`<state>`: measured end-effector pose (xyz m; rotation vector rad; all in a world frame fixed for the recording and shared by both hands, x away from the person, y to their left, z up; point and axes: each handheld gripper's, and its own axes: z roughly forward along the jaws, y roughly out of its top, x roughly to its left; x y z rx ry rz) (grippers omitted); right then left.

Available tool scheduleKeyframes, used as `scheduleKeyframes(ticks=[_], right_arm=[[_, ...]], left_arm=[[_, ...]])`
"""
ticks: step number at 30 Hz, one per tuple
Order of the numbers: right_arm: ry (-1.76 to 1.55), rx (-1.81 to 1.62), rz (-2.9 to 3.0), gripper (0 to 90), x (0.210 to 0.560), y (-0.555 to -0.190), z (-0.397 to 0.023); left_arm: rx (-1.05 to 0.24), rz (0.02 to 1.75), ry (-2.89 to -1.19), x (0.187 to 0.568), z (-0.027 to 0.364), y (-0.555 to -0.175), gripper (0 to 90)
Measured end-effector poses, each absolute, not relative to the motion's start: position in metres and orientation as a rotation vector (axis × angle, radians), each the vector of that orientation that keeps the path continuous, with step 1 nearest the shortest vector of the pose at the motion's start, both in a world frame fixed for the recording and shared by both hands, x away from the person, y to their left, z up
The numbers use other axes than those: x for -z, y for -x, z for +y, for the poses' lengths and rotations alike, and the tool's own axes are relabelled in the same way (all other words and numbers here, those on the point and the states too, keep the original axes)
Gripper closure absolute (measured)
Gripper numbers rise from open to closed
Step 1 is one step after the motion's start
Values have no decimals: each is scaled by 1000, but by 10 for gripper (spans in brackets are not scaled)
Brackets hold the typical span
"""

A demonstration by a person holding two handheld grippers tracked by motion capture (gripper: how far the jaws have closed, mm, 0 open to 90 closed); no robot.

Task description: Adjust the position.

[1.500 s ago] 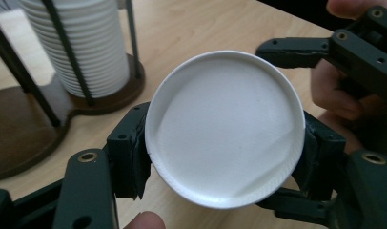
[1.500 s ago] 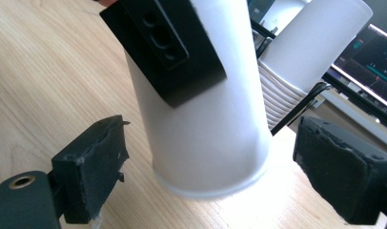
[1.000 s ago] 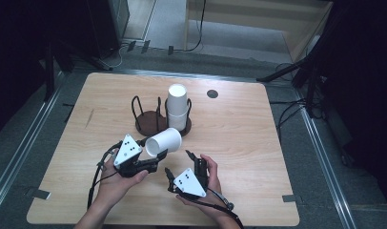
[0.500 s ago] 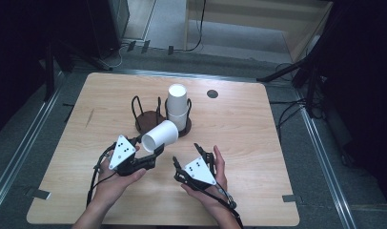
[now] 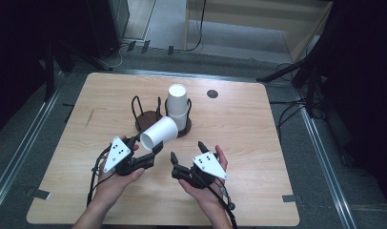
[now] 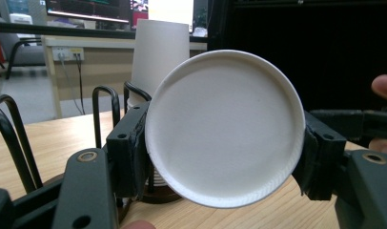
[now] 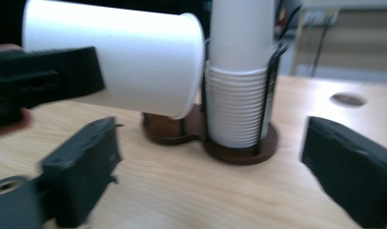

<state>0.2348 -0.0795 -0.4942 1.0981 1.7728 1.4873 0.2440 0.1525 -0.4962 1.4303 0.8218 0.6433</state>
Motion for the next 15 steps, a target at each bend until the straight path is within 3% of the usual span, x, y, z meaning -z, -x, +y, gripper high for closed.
scheduleKeyframes(ticks=[2,15], right_arm=[[-1194,-1568,1778,0,492,-235,-78],[-1489,-1843,1665,0,482,-235,-80]], left_arm=[[-633,824,-1423,497,153,-244,331],[-603,817,-1373,501,151,-244,332]])
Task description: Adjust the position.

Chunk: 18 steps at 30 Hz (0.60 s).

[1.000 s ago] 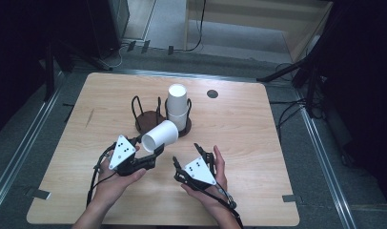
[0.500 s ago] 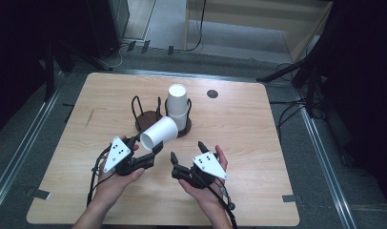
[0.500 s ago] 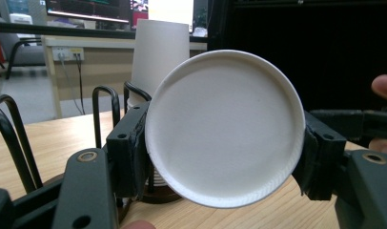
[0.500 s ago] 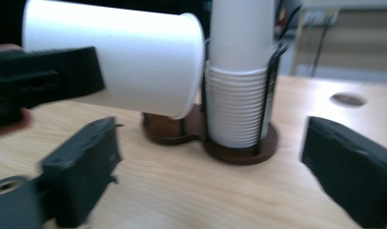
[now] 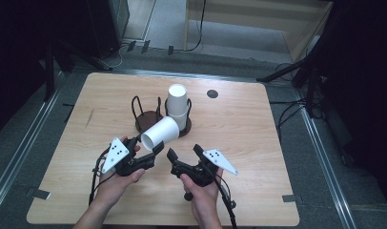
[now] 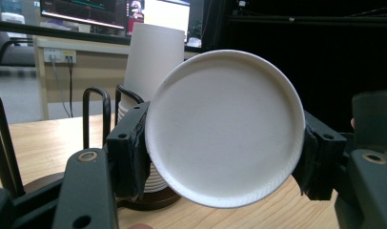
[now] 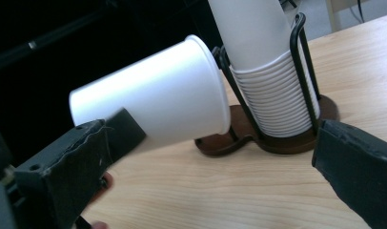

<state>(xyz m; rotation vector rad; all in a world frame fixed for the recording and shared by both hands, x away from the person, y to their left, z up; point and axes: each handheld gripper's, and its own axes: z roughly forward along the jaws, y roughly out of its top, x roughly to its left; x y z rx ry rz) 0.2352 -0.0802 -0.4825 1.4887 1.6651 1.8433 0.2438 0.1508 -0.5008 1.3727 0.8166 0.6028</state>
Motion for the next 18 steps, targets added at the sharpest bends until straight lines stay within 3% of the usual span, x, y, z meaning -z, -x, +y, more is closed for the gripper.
scheduleKeyframes(ticks=[18], right_arm=[[-1854,-2057,1362,0,472,-233,-73]], left_arm=[[-562,788,-1345,507,137,-240,332]])
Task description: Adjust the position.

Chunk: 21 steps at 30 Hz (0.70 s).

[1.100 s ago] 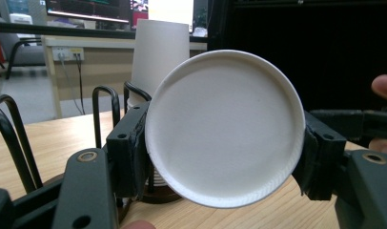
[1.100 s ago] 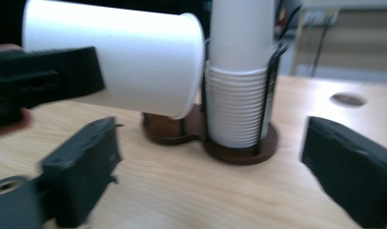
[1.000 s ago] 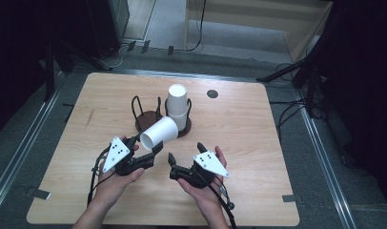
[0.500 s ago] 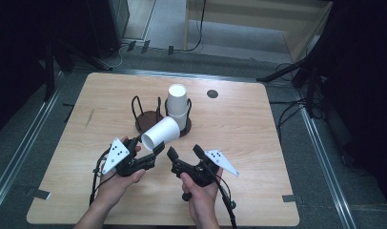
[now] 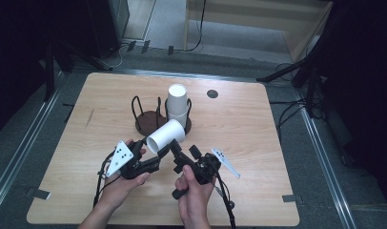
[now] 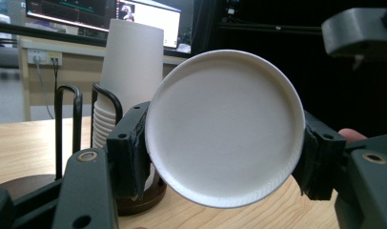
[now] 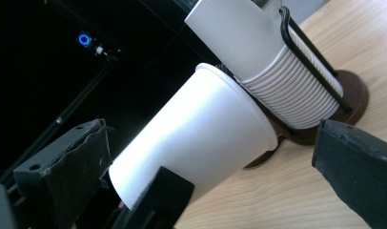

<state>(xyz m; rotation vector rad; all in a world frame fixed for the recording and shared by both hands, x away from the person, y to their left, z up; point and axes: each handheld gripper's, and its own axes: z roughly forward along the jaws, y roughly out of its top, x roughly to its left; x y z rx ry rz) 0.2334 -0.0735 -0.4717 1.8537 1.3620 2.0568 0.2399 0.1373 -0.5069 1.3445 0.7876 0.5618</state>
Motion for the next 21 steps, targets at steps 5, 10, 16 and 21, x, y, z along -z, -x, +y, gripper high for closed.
scheduleKeyframes(ticks=[5,10,16,21], right_arm=[[-1956,-2091,1310,0,474,-236,-72],[-2039,-2133,1266,0,475,-239,-72],[-2184,-2204,1158,0,478,-244,-74],[-2296,-2241,1074,0,482,-249,-74]], left_arm=[[-566,779,-1345,507,135,-239,331],[-573,770,-1346,508,133,-238,332],[-575,760,-1351,509,131,-237,332],[-575,751,-1355,509,128,-236,332]])
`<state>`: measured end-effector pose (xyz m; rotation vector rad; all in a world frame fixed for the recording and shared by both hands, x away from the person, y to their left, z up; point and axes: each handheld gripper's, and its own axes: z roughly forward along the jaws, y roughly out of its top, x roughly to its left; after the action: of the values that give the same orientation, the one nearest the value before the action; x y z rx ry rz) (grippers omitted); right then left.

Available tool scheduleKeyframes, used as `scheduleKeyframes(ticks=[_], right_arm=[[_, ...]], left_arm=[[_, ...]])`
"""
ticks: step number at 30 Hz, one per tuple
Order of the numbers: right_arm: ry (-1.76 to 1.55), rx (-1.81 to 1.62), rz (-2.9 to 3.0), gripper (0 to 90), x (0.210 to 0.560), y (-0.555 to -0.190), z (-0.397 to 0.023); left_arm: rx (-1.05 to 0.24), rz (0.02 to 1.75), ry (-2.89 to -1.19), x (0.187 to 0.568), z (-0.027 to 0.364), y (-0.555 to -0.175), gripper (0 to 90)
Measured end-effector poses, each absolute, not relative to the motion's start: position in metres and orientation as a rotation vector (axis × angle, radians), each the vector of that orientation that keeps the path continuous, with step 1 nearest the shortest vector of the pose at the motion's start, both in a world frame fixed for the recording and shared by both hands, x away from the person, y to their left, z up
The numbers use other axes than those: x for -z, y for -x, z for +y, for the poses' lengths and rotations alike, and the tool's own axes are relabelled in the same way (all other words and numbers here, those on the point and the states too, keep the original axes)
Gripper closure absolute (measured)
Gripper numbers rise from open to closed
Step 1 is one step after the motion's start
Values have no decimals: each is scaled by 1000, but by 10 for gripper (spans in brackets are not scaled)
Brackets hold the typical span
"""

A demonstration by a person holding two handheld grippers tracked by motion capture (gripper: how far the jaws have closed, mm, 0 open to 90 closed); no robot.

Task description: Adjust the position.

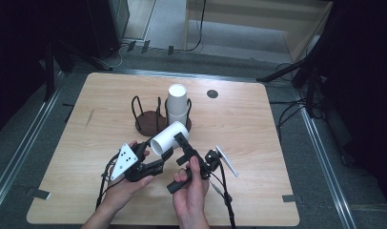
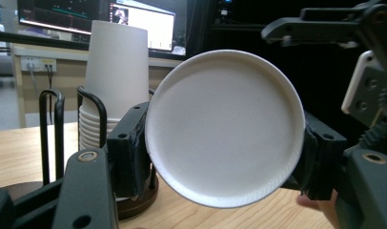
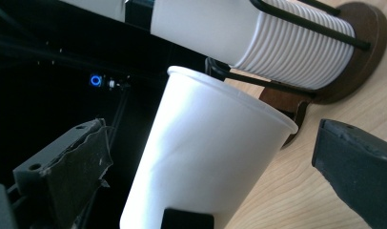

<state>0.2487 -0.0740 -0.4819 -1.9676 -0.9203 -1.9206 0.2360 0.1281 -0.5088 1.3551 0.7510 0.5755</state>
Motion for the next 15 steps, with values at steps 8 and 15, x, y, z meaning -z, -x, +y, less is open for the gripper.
scheduleKeyframes(ticks=[8,15], right_arm=[[1958,1870,-826,0,486,-253,-72],[1958,1825,-790,0,490,-258,-71]], left_arm=[[-571,738,-1360,509,125,-234,332],[-570,723,-1368,509,123,-233,332]])
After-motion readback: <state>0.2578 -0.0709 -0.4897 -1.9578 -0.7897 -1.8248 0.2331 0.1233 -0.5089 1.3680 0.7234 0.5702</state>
